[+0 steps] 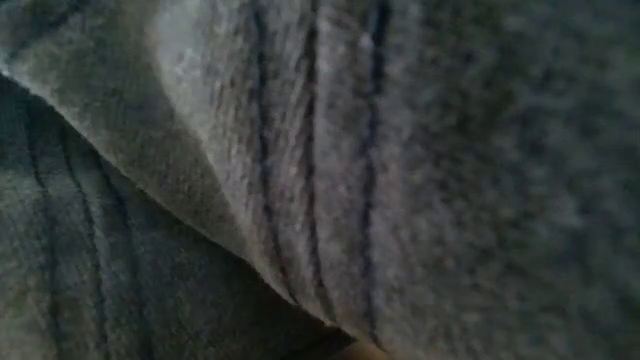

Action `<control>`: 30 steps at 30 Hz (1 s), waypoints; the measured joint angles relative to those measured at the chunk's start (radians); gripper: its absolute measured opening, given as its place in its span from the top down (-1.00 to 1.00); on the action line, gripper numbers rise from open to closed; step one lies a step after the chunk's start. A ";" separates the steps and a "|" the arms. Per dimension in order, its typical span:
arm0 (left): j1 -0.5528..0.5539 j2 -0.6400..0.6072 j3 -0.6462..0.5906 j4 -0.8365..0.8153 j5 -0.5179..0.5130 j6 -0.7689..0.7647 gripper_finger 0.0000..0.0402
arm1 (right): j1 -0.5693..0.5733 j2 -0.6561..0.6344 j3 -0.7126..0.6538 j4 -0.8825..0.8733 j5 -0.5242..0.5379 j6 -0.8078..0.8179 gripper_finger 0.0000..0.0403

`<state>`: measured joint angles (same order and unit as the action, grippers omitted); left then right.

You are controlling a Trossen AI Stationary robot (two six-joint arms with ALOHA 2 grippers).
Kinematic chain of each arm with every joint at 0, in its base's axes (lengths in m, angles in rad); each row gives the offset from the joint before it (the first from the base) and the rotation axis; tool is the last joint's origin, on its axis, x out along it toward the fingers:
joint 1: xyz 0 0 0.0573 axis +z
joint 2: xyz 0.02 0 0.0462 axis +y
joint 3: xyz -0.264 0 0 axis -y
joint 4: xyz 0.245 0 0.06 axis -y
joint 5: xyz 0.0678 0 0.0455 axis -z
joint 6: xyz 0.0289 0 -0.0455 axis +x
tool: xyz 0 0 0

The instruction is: Pick & Place hat

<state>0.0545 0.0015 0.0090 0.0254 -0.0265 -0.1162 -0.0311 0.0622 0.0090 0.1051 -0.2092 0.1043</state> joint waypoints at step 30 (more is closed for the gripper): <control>0.000 0.000 0.000 0.000 0.000 0.000 0.12 | 0.184 0.578 0.305 -0.115 0.095 1.013 0.05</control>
<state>0.0546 0.0016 0.0090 0.0254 -0.0263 -0.1165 0.1532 0.6399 0.3142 -0.0103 -0.1144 1.1173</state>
